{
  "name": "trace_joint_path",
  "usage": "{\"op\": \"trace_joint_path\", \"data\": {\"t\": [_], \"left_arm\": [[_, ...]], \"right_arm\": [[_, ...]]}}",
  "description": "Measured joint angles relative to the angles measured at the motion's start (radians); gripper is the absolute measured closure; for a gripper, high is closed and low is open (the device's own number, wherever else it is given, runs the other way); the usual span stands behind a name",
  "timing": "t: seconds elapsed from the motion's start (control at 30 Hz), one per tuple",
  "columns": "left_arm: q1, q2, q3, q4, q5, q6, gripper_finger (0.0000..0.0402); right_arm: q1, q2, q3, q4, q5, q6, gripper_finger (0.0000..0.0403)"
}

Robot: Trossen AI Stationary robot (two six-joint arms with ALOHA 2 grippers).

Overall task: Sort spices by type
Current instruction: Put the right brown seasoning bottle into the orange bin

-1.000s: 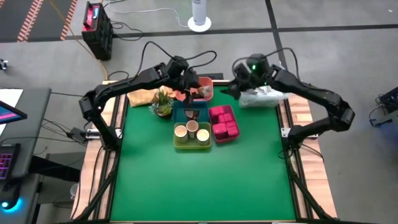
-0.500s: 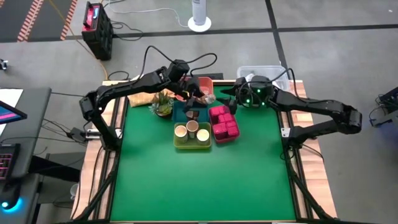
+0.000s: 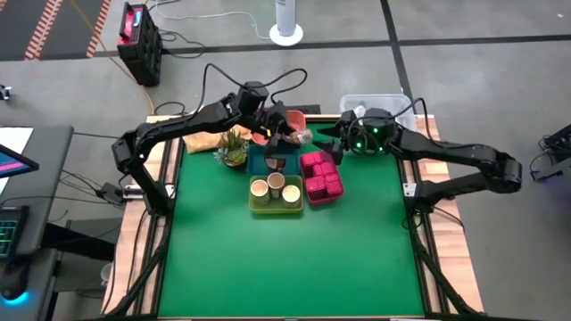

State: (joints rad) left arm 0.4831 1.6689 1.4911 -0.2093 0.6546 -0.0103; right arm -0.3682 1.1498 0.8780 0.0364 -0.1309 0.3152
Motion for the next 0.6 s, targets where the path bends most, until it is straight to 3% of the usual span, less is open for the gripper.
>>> {"op": "trace_joint_path", "data": {"t": [0.23, 0.6], "left_arm": [[0.003, -0.012, 0.005, 0.029, -0.006, -0.024, 0.0213], [-0.011, -0.011, 0.004, 0.053, -0.004, -0.032, 0.0211]], "right_arm": [[-0.012, -0.030, -0.001, -0.103, -0.002, 0.009, 0.0102], [0.009, 0.043, -0.002, 0.141, 0.066, 0.043, 0.0102]]}}
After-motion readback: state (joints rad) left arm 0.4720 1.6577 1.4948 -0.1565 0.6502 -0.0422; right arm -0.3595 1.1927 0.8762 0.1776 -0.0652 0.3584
